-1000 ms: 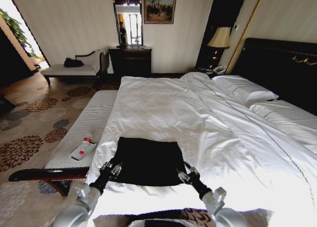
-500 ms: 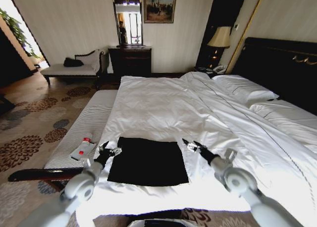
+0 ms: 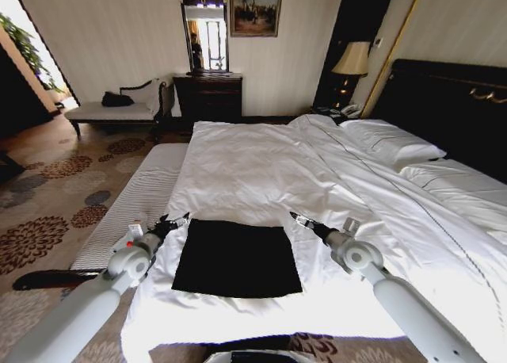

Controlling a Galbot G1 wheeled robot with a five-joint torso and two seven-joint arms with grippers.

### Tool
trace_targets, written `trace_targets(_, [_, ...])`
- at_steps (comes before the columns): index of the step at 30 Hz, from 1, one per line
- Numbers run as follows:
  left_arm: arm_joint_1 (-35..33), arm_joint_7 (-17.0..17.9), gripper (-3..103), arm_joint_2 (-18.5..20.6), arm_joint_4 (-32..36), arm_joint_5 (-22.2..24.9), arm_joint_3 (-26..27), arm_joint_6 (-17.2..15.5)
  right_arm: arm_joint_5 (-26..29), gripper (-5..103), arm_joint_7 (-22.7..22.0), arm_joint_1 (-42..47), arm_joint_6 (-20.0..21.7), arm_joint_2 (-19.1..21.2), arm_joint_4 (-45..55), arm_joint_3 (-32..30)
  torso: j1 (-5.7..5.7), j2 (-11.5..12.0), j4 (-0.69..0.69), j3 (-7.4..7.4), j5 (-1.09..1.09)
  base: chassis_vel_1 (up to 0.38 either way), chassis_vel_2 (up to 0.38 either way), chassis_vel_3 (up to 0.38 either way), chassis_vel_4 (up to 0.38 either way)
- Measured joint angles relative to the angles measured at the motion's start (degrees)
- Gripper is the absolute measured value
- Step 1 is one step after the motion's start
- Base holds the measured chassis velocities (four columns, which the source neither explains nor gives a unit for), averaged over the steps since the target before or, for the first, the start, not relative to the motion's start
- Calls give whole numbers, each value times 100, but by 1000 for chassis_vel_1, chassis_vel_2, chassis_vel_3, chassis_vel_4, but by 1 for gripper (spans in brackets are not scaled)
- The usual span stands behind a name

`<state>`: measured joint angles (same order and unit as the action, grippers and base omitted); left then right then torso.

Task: Fold the clothes on the bed.

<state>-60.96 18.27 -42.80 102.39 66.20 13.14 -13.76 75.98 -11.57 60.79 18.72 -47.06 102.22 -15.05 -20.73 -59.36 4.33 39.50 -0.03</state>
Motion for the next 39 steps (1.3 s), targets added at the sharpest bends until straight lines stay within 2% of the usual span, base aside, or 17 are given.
trace_targets(8, [404, -286, 100, -281, -703, -271, -470, -194, -42, 100, -94, 8, 0, 10, -32, 46, 1, -1, -1, 0, 0, 0, 0, 0, 0])
trace_targets(14, [723, -500, 99, -509, -1072, -335, -834, -179, -60, 100, -160, 13, -8, 62, -121, 34, 1, -1, 1, 0, 0, 0, 0, 0, 0])
trace_targets(22, [1029, -790, 98, -666, -1422, -551, -1079, -37, -114, 100, -197, 69, -23, 28, -212, -4, 2, -1, -1, -1, 1, 0, 0, 0, 0])
trace_targets(26, [1166, -819, 96, -780, -1560, -555, -1150, -29, -113, 100, -253, 91, -23, 30, -160, -4, 1, -1, 0, 0, 0, 0, 0, 0, 0])
trace_targets(29, [1307, -831, 80, -862, -1709, -616, -1279, -28, -102, 100, -314, 83, -12, 69, -130, 24, 1, -1, 0, 0, 1, 0, 0, 0, 0])
trace_targets(30, [1307, -831, 80, -862, -1709, -616, -1279, -28, -102, 100, -314, 83, -12, 69, -130, 24, 1, -1, 0, 0, 1, 0, 0, 0, 0])
trace_targets(32, [1379, -835, 72, -869, -1786, -637, -1351, -28, -96, 100, -324, 62, -9, 115, -140, 35, 2, -1, 0, -1, 0, 0, 0, 0, 0])
trace_targets(33, [1392, -837, 72, -869, -1799, -637, -1362, -29, -88, 100, -326, 58, -9, 125, -144, 35, 2, -1, 0, -1, 0, 0, 0, 0, 0])
trace_targets(34, [1405, -840, 66, -868, -1807, -634, -1369, -30, -74, 100, -329, 55, -8, 131, -147, 34, 1, -1, -1, 0, 0, 0, 0, 0, 0])
trace_targets(35, [1405, -840, 66, -868, -1807, -634, -1369, -30, -74, 100, -329, 55, -8, 131, -147, 34, 1, -1, -1, 0, 0, 0, 0, 0, 0])
trace_targets(36, [1412, -841, 60, -866, -1810, -633, -1371, -30, -65, 100, -332, 54, -7, 132, -150, 31, 1, -1, -1, 0, 0, 0, 0, 0, 0])
trace_targets(38, [1422, -842, 60, -859, -1815, -632, -1375, -30, -56, 100, -335, 54, -5, 133, -157, 25, 1, -1, -1, 0, 0, 0, 0, 0, 0])
trace_targets(39, [1429, -842, 49, -841, -1819, -622, -1377, -30, -31, 100, -340, 54, 5, 101, -184, 20, 1, -1, 0, -1, 0, 0, 0, 0, 0])
